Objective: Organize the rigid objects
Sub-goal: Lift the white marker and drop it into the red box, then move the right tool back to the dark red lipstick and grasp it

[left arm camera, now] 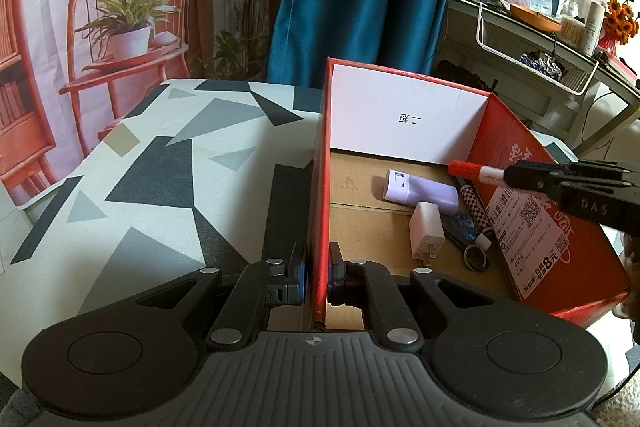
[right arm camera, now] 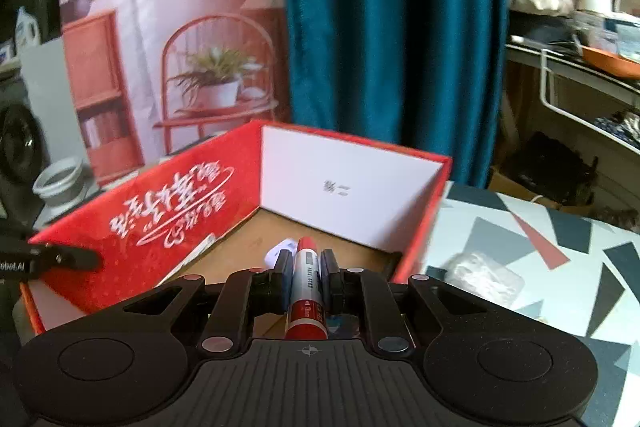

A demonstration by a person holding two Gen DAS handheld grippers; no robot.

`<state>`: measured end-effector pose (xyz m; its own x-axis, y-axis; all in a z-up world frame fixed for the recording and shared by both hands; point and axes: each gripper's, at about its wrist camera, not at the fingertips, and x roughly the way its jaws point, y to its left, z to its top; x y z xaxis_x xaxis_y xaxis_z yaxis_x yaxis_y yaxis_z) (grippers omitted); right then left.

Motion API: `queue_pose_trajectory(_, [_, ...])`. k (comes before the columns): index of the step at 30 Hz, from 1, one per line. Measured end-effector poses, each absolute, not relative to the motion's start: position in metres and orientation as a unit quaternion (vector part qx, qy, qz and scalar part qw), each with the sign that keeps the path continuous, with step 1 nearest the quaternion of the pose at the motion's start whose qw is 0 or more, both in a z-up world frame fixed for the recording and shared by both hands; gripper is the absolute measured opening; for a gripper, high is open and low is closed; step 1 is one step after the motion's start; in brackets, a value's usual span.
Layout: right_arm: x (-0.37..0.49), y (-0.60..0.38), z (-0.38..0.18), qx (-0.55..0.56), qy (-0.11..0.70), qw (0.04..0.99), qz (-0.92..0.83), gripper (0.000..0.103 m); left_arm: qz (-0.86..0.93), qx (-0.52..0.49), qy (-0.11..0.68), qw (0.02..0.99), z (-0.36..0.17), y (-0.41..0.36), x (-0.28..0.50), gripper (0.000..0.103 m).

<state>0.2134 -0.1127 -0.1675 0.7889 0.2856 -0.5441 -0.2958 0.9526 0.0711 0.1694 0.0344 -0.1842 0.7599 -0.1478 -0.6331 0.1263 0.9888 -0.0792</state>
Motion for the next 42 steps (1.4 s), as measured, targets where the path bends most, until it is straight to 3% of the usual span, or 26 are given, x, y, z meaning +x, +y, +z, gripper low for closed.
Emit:
queue_pose_trajectory(6, [0.217, -0.106, -0.167, -0.016, 0.306, 0.936, 0.171, 0.015, -0.073, -0.016, 0.339, 0.938, -0.184, 0.034, 0.169, 0.01])
queue_pose_trajectory(13, [0.215, -0.103, -0.165, -0.017, 0.308, 0.935, 0.173, 0.026, -0.074, -0.017, 0.339, 0.938, -0.184, 0.034, 0.17, 0.01])
queue_pose_trajectory(15, [0.212, -0.105, -0.162, -0.016, 0.294, 0.942, 0.161, 0.036, -0.074, -0.018, 0.339, 0.938, -0.184, 0.035, 0.17, 0.01])
queue_pose_trajectory(17, [0.207, -0.109, -0.157, -0.015, 0.267, 0.953, 0.145, 0.058, -0.074, -0.018, 0.339, 0.938, -0.184, 0.034, 0.17, 0.01])
queue_pose_trajectory(21, [0.197, -0.124, -0.147, -0.008, 0.21, 0.972, 0.105, 0.078, -0.074, -0.018, 0.339, 0.938, -0.184, 0.035, 0.17, 0.01])
queue_pose_trajectory(23, [0.194, -0.134, -0.144, -0.004, 0.191, 0.978, 0.077, 0.103, -0.074, -0.017, 0.339, 0.938, -0.184, 0.034, 0.17, 0.01])
queue_pose_trajectory(28, [0.177, -0.164, -0.155, 0.011, 0.167, 0.986, 0.02, 0.102, -0.074, -0.022, 0.339, 0.937, -0.185, 0.036, 0.17, 0.011])
queue_pose_trajectory(37, [0.162, -0.223, -0.216, 0.113, 0.242, 0.961, -0.069, 0.102, -0.073, -0.022, 0.339, 0.938, -0.185, 0.036, 0.17, 0.011])
queue_pose_trajectory(42, [0.17, -0.236, -0.245, 0.152, 0.307, 0.939, -0.028, 0.088, -0.073, -0.011, 0.339, 0.938, -0.184, 0.034, 0.17, 0.01])
